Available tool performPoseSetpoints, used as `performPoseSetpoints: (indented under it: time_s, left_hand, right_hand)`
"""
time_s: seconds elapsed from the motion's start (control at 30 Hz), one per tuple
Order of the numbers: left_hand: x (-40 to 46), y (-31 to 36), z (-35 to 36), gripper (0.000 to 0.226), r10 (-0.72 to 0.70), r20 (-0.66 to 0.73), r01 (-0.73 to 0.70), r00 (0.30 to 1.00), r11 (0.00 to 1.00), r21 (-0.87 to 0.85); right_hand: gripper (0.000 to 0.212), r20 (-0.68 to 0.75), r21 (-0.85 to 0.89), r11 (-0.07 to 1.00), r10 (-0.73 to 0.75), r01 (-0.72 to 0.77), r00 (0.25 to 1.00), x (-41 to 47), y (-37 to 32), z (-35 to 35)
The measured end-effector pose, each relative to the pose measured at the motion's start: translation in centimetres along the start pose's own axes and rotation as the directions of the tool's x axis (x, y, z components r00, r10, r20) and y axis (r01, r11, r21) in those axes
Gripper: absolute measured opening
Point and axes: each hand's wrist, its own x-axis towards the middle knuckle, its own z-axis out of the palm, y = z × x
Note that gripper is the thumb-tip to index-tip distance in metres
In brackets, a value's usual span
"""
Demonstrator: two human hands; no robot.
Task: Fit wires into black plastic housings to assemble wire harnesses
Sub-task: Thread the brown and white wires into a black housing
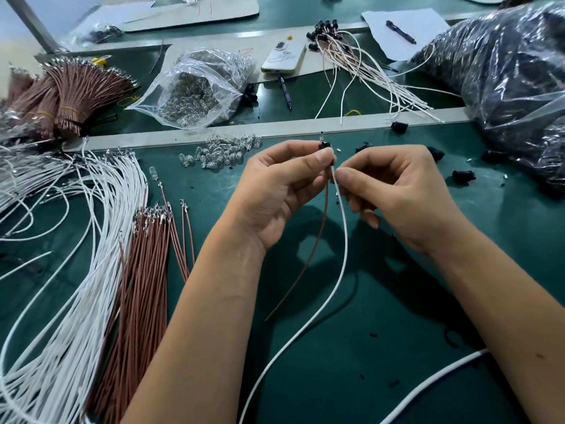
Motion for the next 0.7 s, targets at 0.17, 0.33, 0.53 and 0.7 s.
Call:
performPoseSetpoints:
  time_s: [0.17, 0.33, 0.53, 0.7]
  left_hand:
    - [0.07, 0.01, -0.04, 0.018, -0.049, -0.029, 0.049, 0.998, 0.999, -0.012]
    - [0.04, 0.01, 0.03, 0.021, -0.100, -0.044, 0.100, 0.994, 0.995, 0.000]
    - [-0.05, 0.68, -0.26, 0.029, -0.169, -0.024, 0.168, 0.985, 0.985, -0.023]
    - [-0.08, 0.28, -0.26, 0.030, -0.055, 0.041, 0.053, 0.998, 0.997, 0.064]
  right_hand:
    - [0.014, 0.033, -0.039, 0.999, 0.014, -0.012, 0.999, 0.12, 0.21, -0.15]
    - [0.014, 0.069, 0.003, 0.997, 0.075, -0.076, 0.995, 0.12, 0.34, -0.03]
    - [0.011, 0.098, 0.067, 0.992, 0.101, -0.108, 0.990, 0.00, -0.06, -0.09]
    - [0.010, 0.120, 0.042, 0.993, 0.102, -0.108, 0.988, -0.06, -0.21, -0.08]
